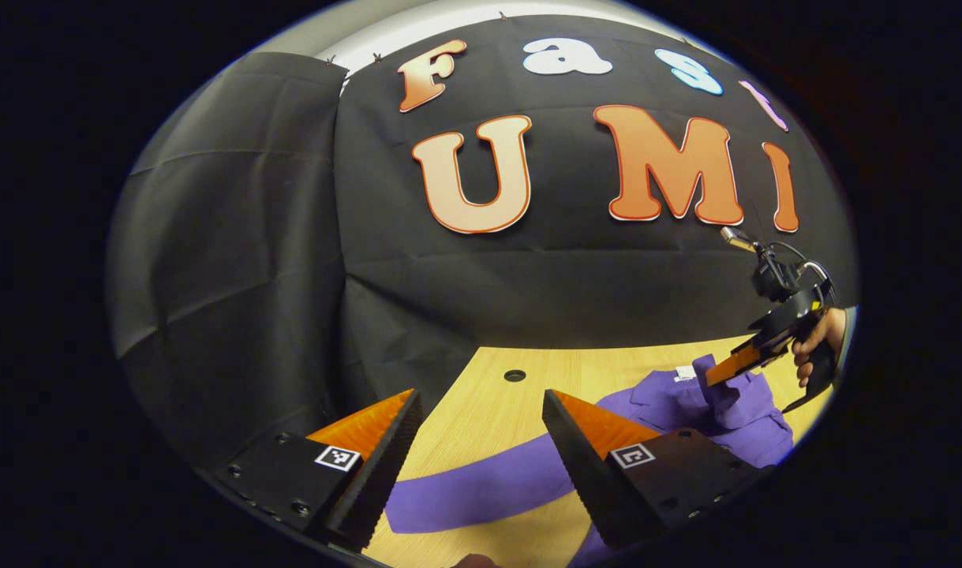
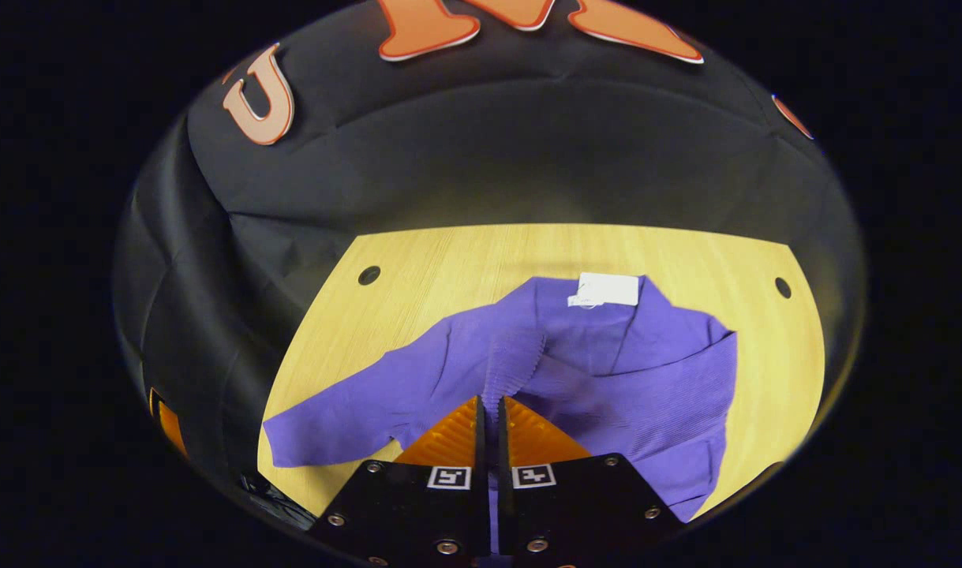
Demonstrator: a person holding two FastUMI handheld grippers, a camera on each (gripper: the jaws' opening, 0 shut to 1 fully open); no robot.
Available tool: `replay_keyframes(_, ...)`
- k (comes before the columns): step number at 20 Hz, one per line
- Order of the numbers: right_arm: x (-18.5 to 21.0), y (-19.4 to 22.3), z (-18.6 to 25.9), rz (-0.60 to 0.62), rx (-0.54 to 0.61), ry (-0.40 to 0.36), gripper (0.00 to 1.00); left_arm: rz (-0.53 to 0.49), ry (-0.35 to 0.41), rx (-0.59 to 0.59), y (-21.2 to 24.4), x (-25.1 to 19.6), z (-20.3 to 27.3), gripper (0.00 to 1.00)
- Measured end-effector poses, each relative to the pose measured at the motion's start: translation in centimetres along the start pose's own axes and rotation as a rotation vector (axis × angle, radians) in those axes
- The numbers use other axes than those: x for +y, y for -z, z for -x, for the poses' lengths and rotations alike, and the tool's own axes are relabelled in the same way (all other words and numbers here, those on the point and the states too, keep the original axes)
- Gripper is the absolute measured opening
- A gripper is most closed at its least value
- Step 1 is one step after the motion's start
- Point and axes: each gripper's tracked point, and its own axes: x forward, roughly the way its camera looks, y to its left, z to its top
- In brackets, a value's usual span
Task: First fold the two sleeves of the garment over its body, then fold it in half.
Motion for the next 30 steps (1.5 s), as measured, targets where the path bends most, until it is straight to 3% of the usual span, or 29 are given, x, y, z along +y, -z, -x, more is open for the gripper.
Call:
replay_keyframes(4, 3.3, 1.6, -1.1, -0.022, 0.017, -0.072, 0.11, -0.018, -0.048, 0.022, 1.3, 2.3, -0.4, 0.99)
replay_keyframes(7, 4.7, 1.8, -0.1, -0.007, 0.005, -0.115, 0.34, -0.016, -0.08, 0.051, 2.5, 4.1, -1.0, 0.99)
replay_keyframes(10, 3.8, 0.6, 1.5, 0.043, -0.062, -0.085, 0.47, -0.001, -0.088, 0.085, 4.1, 5.4, -1.8, 0.98)
replay_keyframes(11, 3.2, -0.2, 2.8, 0.062, -0.096, -0.072, 0.44, 0.011, -0.083, 0.114, 4.9, 5.9, -2.3, 0.98)
replay_keyframes(12, 2.6, -0.9, 4.3, 0.082, -0.138, -0.055, 0.59, 0.031, -0.083, 0.144, 6.0, 6.4, -2.5, 0.98)
replay_keyframes(13, 2.0, -1.8, 5.7, 0.103, -0.184, -0.034, 0.68, 0.055, -0.077, 0.192, 7.1, 6.8, -2.8, 0.98)
replay_keyframes(17, -0.6, -4.3, 10.9, 0.153, -0.359, 0.075, 0.88, 0.154, -0.067, 0.374, 12.2, 8.6, -4.6, 0.99)
replay_keyframes(19, -2.2, -5.1, 13.8, 0.165, -0.434, 0.127, 0.94, 0.182, -0.055, 0.465, 14.5, 9.1, -5.2, 0.99)
replay_keyframes(24, -5.4, -5.0, 21.0, 0.16, -0.571, 0.257, 0.95, 0.264, 0.017, 0.693, 19.0, 9.8, -5.8, 0.99)
replay_keyframes(30, -8.6, -3.4, 26.2, 0.156, -0.626, 0.345, 0.94, 0.307, -0.012, 0.93, 24.6, 10.7, -5.5, 1.0)
